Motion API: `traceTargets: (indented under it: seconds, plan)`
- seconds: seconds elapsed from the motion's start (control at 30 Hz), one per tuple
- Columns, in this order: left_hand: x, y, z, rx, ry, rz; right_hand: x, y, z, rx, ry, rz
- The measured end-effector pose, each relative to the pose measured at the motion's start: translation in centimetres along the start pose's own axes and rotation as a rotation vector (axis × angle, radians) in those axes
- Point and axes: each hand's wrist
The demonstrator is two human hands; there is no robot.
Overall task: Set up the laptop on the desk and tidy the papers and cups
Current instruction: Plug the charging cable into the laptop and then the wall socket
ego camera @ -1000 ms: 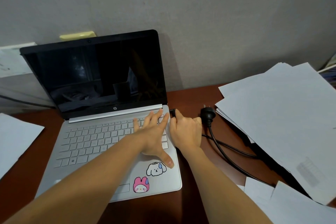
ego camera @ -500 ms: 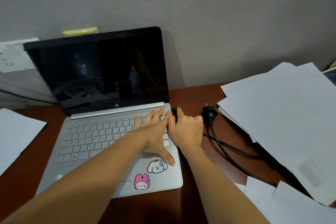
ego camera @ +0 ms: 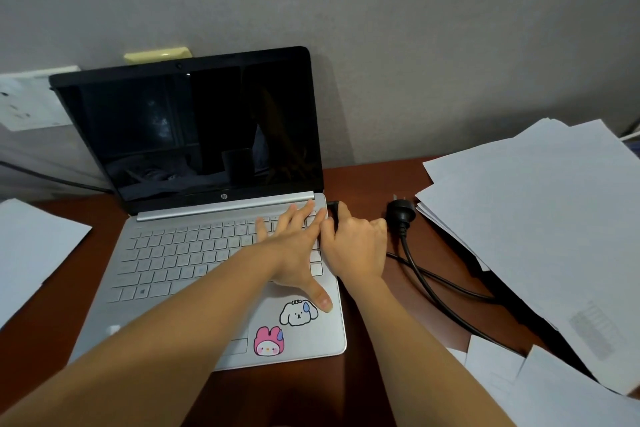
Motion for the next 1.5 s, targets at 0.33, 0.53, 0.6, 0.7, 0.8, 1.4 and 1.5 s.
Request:
traceTargets:
  seconds: [0.33, 0.53, 0.6, 0.7, 0.8, 1.4, 1.5]
  plan:
    - [0.0, -0.1, -0.1, -0.009, 0.010, -0.005, -0.2, 0.2, -0.1, 0.039, 0.014, 0.006]
    - [-0.1, -0.1, 0.0, -0.015, 0.004, 0.020, -0.9, 0.4, -1.0, -0.129, -0.320, -0.171]
    - [-0.1, -0.2, 0.0, -0.023, 0.011, 0.040, -1.8, -0.4, -0.9, -0.209, -0.379, -0.205]
    - [-0.1, -0.2, -0.1, -0.024, 0.013, 0.039, -3.7, -1.7, 0.0, 0.150, -0.345, -0.156]
    - [-0.1, -0.2, -0.2, -0.028, 0.015, 0.036, -4.1, -2.8, 0.4, 0.576, -0.168, 0.104]
    - [0.2, -0.5, -0.6, -0.021, -0.061, 0.037, -2.4, -2.1, -3.1, 0.254, -0.233, 0.428]
    - [0.3, -1.1, -1.2, -0.014, -0.078, 0.081, -2.6, -2.0, -3.4, 0.277, -0.271, 0.526]
Point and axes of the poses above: each hand's wrist, its own z-axis towards the middle knuckle, its own x-axis out of the palm, y = z × x, and after that the axes turned 5 degrees about -x, right-handed
